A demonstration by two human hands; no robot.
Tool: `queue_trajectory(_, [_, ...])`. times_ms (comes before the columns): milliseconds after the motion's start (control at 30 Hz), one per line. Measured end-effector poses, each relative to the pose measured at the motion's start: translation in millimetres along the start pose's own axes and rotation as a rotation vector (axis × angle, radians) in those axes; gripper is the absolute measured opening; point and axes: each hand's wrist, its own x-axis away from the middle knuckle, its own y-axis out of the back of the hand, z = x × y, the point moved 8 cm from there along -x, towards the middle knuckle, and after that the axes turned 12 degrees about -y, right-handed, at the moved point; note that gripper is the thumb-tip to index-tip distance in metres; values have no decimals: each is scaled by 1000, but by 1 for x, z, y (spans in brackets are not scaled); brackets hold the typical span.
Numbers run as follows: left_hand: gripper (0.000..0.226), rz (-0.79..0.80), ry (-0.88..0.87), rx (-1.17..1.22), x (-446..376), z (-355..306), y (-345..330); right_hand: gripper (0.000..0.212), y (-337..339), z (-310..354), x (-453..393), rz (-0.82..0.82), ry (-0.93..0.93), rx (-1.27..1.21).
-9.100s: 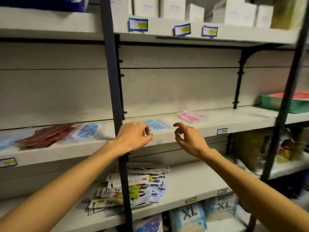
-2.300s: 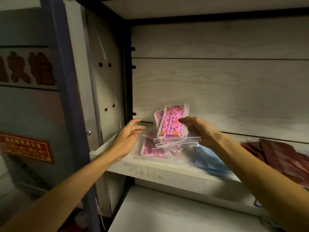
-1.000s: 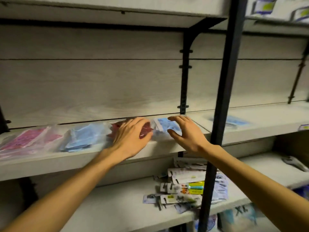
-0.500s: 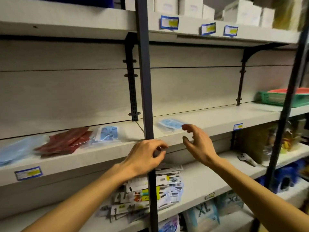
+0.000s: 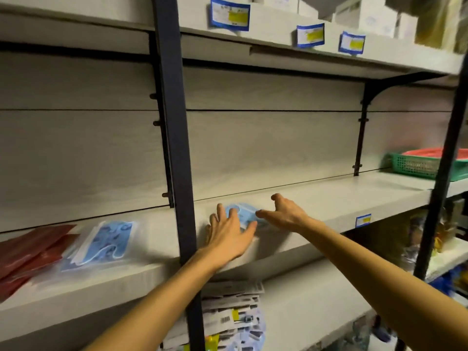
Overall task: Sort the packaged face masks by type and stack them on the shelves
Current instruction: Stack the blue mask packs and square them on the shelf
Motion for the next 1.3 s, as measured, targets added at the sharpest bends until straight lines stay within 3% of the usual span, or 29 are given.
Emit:
queue_trajectory(100, [85, 92, 51, 61, -22, 4, -23, 61, -12, -3, -32, 80, -62, -54])
queue_trajectory(200, [90, 68, 54, 73, -35, 3, -29, 55, -14, -5, -53, 147, -95, -201])
queue_trajectory(300, [83, 18, 39, 86, -44, 1, -30, 49, -18, -9, -62, 349, -172, -442])
queue_trajectory(433, [70, -84, 78, 195, -49, 2, -24, 31, -21, -12, -68, 526, -204, -517])
queue_trajectory(533, [94, -277, 275, 551, -48, 9, -18, 39, -26, -11, -72, 688, -167, -534])
queue_trajectory(600, [94, -454, 444, 827, -46, 15, -19, 26, -29, -15, -78, 751, -152, -493])
queue_trajectory(667, [74, -531, 587, 1037, -50, 21, -25, 35, -23, -22, -93, 668, -90, -405])
queue_trajectory(767, [21, -487, 651, 1350, -71, 19, -36, 51, -17, -30, -112, 654, 14, -345])
queue_trajectory(800, [13, -466, 660, 1396, -77, 16, -41, 51, -17, -33, -117, 676, 32, -354])
queue_trajectory(933, [36, -363, 687, 1334, -108, -7, -60, 29, -1, -40, -140, 639, 156, -412])
queue_trajectory(1033, [38, -410, 650, 1228, -138, -18, -61, 12, 15, -49, -165, 567, 231, -550])
queue_trajectory(1200, [42, -487, 571, 1143, -187, -32, -63, 22, 54, -76, -214, 225, 327, -644])
queue_trajectory(1300, [28, -463, 513, 1320, -215, -49, -72, 13, 70, -86, -244, 246, 289, -764])
